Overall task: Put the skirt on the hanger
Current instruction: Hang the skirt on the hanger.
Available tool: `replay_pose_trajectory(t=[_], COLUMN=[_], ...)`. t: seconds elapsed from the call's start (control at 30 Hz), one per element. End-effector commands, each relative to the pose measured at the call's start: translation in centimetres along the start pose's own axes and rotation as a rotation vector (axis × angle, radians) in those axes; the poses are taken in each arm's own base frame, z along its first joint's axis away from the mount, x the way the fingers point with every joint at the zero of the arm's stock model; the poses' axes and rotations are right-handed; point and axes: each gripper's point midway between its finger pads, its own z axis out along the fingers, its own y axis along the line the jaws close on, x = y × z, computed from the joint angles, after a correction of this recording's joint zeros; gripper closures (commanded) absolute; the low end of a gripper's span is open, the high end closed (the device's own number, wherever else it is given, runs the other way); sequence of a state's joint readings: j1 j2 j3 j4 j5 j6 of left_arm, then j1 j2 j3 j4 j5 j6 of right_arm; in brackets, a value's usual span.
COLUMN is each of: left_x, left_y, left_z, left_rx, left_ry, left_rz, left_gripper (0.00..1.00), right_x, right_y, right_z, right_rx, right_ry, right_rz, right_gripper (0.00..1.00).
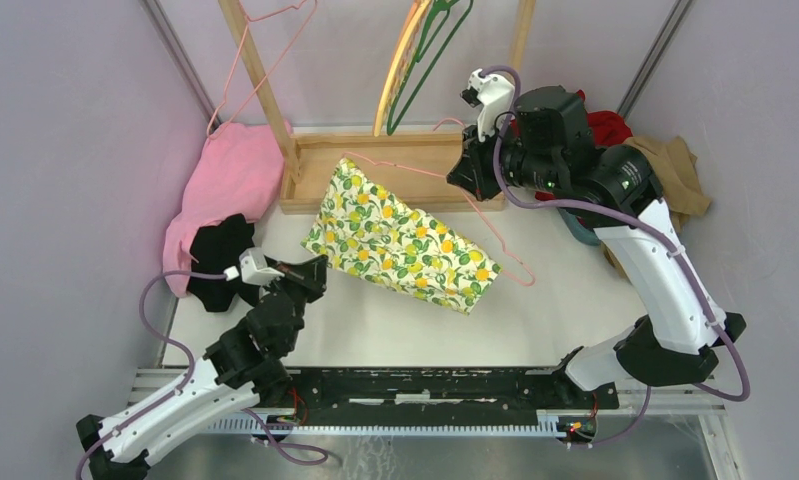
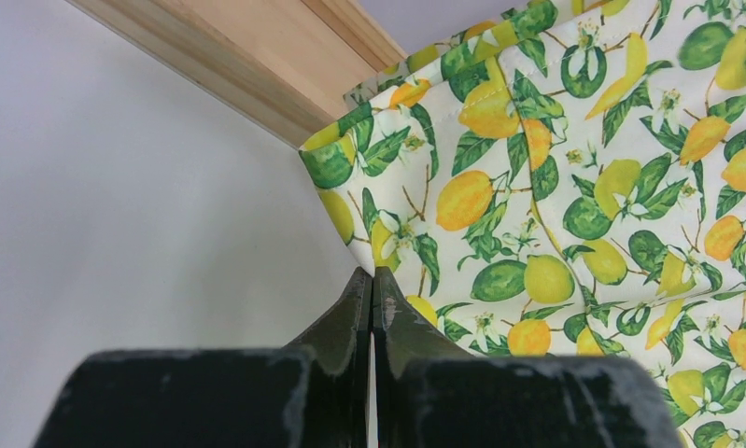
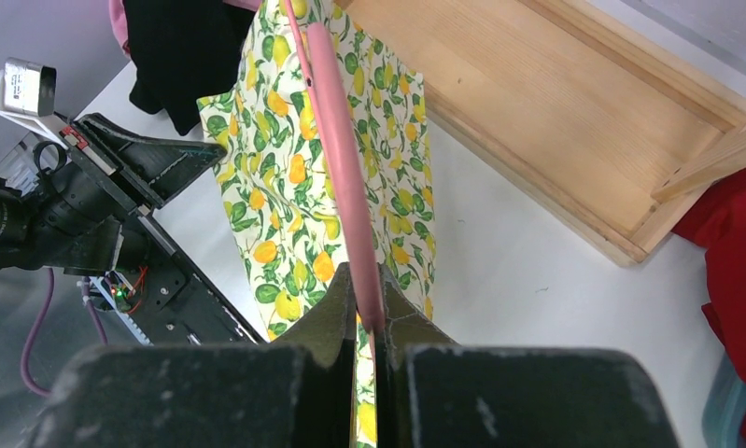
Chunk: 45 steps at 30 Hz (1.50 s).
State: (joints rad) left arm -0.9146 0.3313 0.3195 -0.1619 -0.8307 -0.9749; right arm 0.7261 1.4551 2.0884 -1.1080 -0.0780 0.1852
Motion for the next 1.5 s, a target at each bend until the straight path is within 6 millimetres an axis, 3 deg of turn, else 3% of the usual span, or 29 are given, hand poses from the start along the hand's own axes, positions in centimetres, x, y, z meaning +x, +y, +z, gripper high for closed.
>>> replay_pose_trajectory(t=[0.0,0.6,0.67,0.83,1.07,1.23,1.33,1.47], left_x=[-1.4,-2.3,-2.0,-1.1,-1.2,-3.1,-4.1,-4.7], left_y=[1.4,1.0,0.5,-1.7,-4.6,-6.3,-7.1,-7.5], left_z=[-0.1,-0.3,-0.3,0.0,-0.7,-1.3,-1.6,-1.9], left_rx=[-0.066,-0.072,-0.056,-0.048,-0.018,0.000,0.011,0.024], left_ry=[-0.052,-0.064,-0.043,0.054,0.171,0.176,0.168,0.161], left_rz=[0.029,0.052,0.061,0.141,0.230,0.271,0.280,0.278], left_gripper=[0.97,0.96,0.90,0.58,0.47,0.46,0.46,0.46], right_x=[-3.5,-3.3,-3.4,-4.2,-5.0,-2.6,-0.4,1.5], right_y=[-0.9,-1.2,-1.0,0.5,2.9,3.3,2.0,-0.1], right_z=[-2.0,-1.8,-1.4,-0.4,2.1,3.9,4.2,3.0], right_rx=[0.043,0.048,0.032,-0.046,-0.162,-0.163,-0.094,0.014], right_ry=[-0.131,-0.125,-0.127,-0.146,-0.161,-0.072,-0.014,0.045], right_rz=[-0.027,-0.027,-0.019,0.009,0.064,0.060,0.052,0.024], right_gripper=[0.99,0.99,0.99,0.99,0.99,0.99,0.99,0.99])
